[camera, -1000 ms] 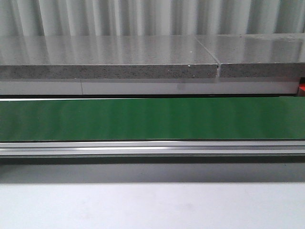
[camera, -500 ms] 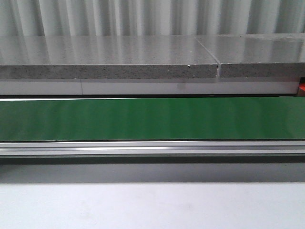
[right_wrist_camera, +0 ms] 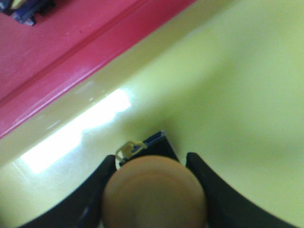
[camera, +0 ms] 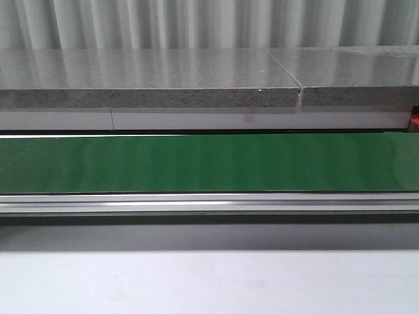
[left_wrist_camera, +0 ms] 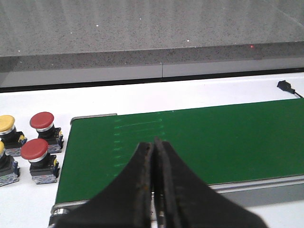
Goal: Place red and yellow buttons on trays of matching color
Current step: 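Lower the yellow button into the yellow tray and open the right gripper, then raise the empty right gripper back above the belt's end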
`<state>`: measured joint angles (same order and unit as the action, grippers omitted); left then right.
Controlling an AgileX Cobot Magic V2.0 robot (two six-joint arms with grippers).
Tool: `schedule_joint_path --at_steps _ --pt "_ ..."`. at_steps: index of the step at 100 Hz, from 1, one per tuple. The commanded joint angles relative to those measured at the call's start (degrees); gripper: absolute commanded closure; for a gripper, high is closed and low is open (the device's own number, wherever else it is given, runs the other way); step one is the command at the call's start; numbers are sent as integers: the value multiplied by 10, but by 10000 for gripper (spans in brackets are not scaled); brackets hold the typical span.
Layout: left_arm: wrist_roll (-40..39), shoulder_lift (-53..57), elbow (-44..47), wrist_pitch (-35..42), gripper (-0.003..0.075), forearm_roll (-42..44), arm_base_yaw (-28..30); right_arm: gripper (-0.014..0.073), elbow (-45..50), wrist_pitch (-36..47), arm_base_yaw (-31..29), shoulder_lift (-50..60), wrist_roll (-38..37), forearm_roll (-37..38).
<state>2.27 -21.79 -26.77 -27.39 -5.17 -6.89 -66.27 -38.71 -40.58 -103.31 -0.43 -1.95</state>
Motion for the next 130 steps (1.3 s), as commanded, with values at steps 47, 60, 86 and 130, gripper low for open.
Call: schedule_joint_path --at_steps 47,60,86,130 --pt "-2 -4 -15 46 740 -5 -3 64 -15 4 -3 53 -6 2" --pt "-2 -4 -15 46 740 -5 -3 64 -15 12 -3 91 -8 2" --pt "-2 -4 -15 46 740 -5 -3 64 -15 11 7 193 -10 -6" --pt "-2 -4 -15 46 740 -5 -3 64 -2 20 207 357 23 -7"
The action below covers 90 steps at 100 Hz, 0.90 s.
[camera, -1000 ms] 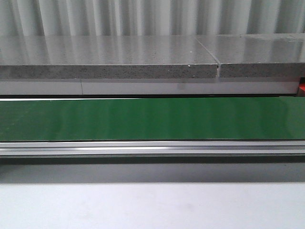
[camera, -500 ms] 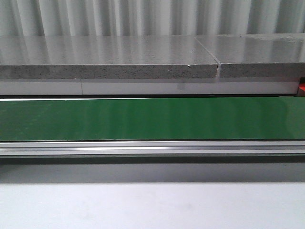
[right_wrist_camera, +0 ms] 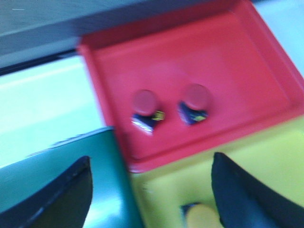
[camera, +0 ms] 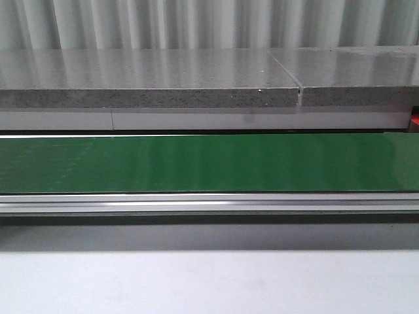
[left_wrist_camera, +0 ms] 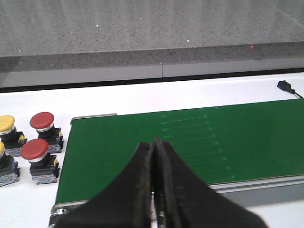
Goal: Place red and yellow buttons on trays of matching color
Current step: 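Raise the empty right gripper back above the belt's end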
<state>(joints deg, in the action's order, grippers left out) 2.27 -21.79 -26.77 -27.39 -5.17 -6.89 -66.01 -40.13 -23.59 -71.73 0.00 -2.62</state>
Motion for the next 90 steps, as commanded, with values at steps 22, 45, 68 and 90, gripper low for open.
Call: schedule_joint_path --at_steps 22,45,68,90 --pt "-2 -4 -15 46 740 -5 -3 64 90 92 137 136 59 0" --pt "-2 -4 -15 46 740 -5 -3 65 205 105 167 253 60 0" --pt "-2 -4 -15 46 740 -5 -3 243 295 111 167 367 60 0" --pt "-2 -4 -15 46 740 -5 -3 634 325 107 167 409 60 0"
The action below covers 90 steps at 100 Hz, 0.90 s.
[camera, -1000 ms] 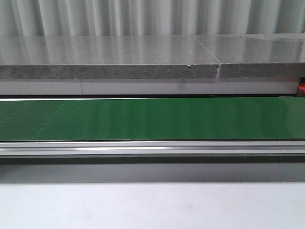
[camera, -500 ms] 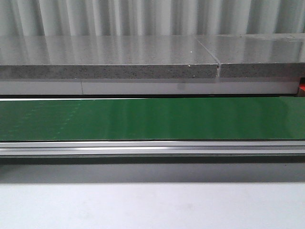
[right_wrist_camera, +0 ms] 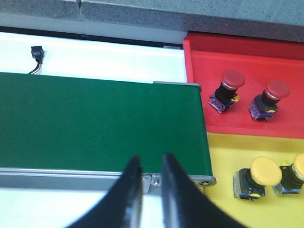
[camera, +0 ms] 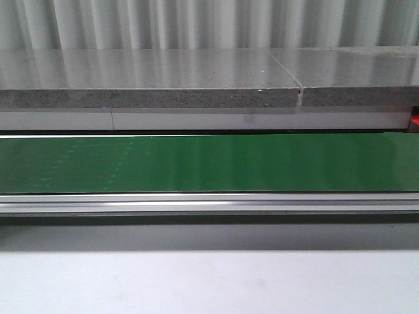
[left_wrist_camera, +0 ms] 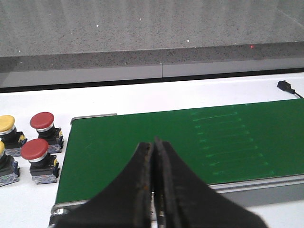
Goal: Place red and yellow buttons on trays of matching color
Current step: 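Raise the empty right gripper back above the belt's end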
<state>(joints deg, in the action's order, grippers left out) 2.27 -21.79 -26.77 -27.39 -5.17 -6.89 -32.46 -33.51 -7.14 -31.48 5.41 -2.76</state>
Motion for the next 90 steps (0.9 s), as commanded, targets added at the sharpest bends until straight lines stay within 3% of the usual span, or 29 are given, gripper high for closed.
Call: schedule_joint_path --at_steps 1,61,70,90 --pt "-2 -4 -15 46 740 -5 -3 644 -11 41 2 6 6 1" --pt "3 -4 -15 38 713 -5 -3 661 -11 39 2 6 6 1" --pt "3 -4 -15 26 590 -5 -3 661 -11 39 2 6 6 1" --pt "3 -4 -15 20 122 -5 -3 661 -11 39 2 6 6 1"
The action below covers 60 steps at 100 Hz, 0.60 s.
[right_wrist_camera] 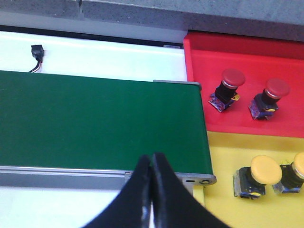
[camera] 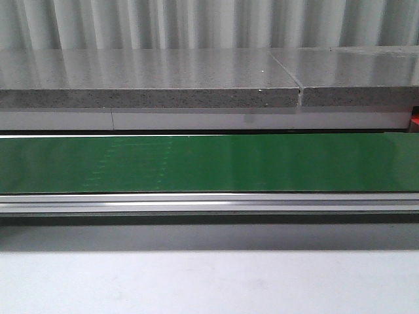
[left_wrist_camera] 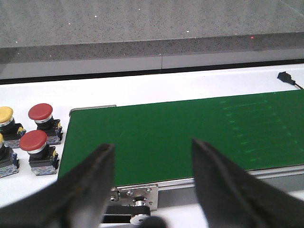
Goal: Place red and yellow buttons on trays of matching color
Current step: 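Raise the empty right gripper back above the belt's end, then move the left gripper down and grasp another red push-button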
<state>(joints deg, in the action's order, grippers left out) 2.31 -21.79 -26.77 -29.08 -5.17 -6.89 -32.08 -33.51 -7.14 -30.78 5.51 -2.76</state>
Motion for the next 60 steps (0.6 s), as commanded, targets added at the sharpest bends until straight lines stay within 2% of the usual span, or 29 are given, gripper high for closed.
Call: schedule_joint_path --at_steps 1,8,31,51,60 --pt "3 -4 -15 37 111 -5 -3 661 -14 39 2 -1 5 1" --pt "3 -4 -15 43 48 -5 -3 661 -14 39 2 -1 5 1" --pt "-4 -5 -17 47 49 3 0 661 -14 39 2 -1 5 1" --pt "-156 -48 -69 37 50 105 52 661 -14 40 2 -1 5 1" --pt "-196 -83 -102 25 50 138 85 661 -14 40 2 -1 5 1"
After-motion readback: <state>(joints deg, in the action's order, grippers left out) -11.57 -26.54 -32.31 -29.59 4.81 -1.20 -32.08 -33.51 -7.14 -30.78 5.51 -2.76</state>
